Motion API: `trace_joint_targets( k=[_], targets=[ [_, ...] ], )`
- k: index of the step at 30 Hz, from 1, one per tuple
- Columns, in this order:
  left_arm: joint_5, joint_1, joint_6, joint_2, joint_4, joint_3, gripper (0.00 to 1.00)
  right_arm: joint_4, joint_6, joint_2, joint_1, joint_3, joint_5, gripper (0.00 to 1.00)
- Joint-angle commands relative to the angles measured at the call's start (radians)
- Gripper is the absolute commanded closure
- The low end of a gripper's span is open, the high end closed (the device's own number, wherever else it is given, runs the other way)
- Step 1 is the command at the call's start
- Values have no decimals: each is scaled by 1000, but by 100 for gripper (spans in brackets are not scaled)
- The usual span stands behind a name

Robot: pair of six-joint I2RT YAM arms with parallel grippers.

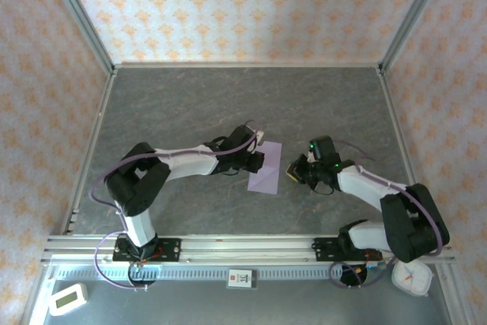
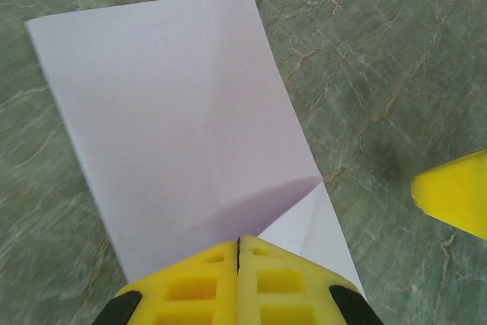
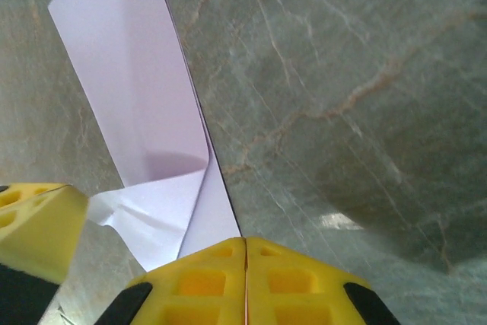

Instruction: Fold a paper plane with a square sheet of paper (pick it up from the middle)

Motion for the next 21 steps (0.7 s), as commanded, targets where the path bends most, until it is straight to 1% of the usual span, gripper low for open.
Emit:
trace_joint_targets(
  k=[1, 3, 5, 8, 12, 21],
  targets=[
    [-53, 5, -28, -119, 17, -33, 100, 29, 40, -27, 13, -22, 25, 90],
    [-44, 4, -36, -162, 5, -38, 100, 33, 46, -29, 19, -28, 26, 90],
    [-12, 3, -37, -179, 4, -43, 100, 37, 51, -29, 24, -34, 30, 90],
    [67, -3, -18, -169, -9, -41, 100, 42, 56, -24, 25, -36, 31, 90],
    [118, -27, 9, -128, -24, -34, 100, 36, 50, -10, 25, -24, 29, 89],
    [106, -33, 37, -23, -11, -7, 100, 30, 38, 8, 30, -19, 9, 87]
  ],
)
